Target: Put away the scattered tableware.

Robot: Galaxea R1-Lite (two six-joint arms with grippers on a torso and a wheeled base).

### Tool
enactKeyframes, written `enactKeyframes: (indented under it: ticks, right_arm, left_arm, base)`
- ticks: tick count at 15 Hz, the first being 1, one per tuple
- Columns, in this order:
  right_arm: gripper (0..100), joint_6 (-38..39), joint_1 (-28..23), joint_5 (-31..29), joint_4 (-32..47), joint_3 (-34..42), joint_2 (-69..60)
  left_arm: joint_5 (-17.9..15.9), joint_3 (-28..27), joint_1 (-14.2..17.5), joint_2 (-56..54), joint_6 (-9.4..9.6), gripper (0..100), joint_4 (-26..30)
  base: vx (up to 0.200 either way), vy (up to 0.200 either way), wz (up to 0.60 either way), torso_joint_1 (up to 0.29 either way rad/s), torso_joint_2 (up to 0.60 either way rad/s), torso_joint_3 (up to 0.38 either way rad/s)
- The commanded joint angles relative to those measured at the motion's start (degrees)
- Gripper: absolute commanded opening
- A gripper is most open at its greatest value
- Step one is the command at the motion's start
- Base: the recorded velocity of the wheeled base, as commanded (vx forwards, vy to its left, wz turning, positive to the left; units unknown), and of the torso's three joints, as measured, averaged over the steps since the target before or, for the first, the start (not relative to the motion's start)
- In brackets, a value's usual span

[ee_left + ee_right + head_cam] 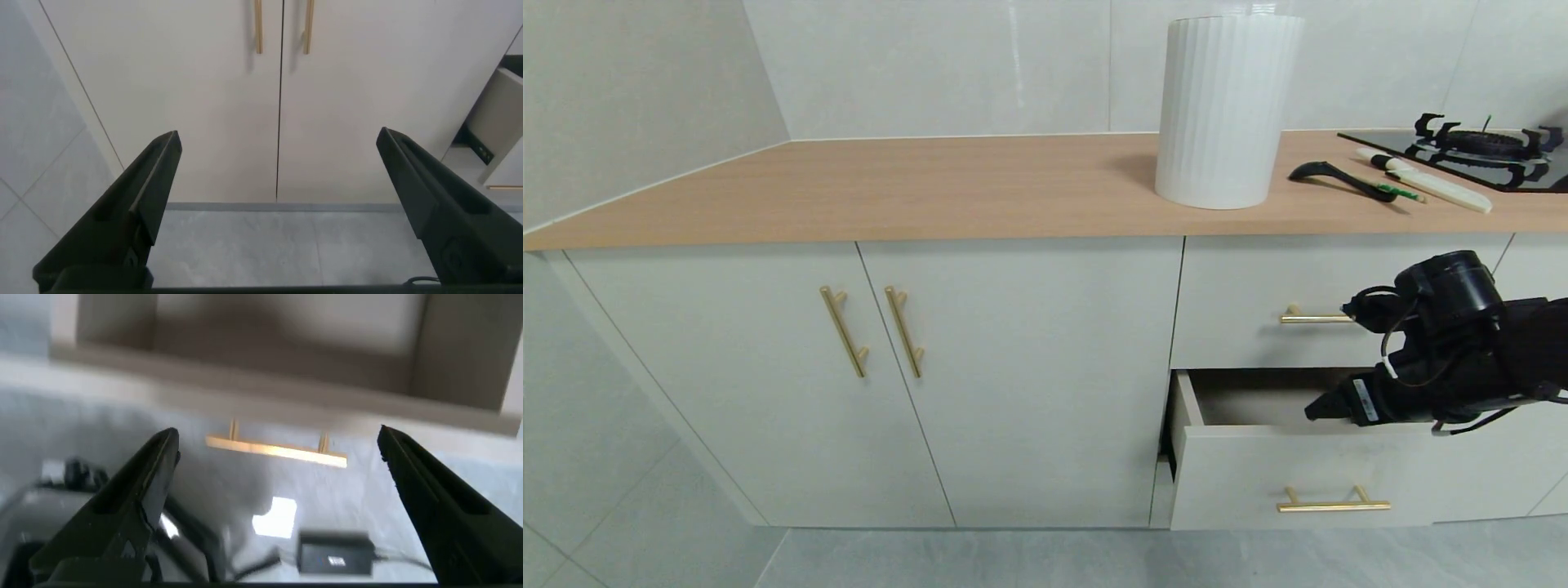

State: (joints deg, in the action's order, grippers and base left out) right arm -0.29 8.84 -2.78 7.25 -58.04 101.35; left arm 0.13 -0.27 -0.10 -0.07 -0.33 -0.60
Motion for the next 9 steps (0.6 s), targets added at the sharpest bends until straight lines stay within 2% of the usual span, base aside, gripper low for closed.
enactKeyframes:
  ticks: [1, 4, 9]
  right_arm:
    - [100, 0.9, 0.0, -0.4, -5.8, 0.2, 9.0]
    - [100, 1.0, -0.2, -0.5, -9.6, 0.3, 13.8]
    - [100, 0.6, -0.2, -0.4, -8.7, 2.8, 10.6]
  left_arm:
    - [0.0, 0.0, 0.0, 0.1, -0.02, 100, 0.0]
    - [0.0, 0.0, 0.0, 0.1, -0.02, 100, 0.0]
    - [0.0, 0.0, 0.0, 0.1, -0.02, 100, 0.0]
  base:
    - [0.0, 0.0, 0.0, 0.0, 0.0, 0.0]
    - [0.0, 0.0, 0.0, 0.0, 0.0, 0.0]
    - [0.0, 0.0, 0.0, 0.0, 0.0, 0.0]
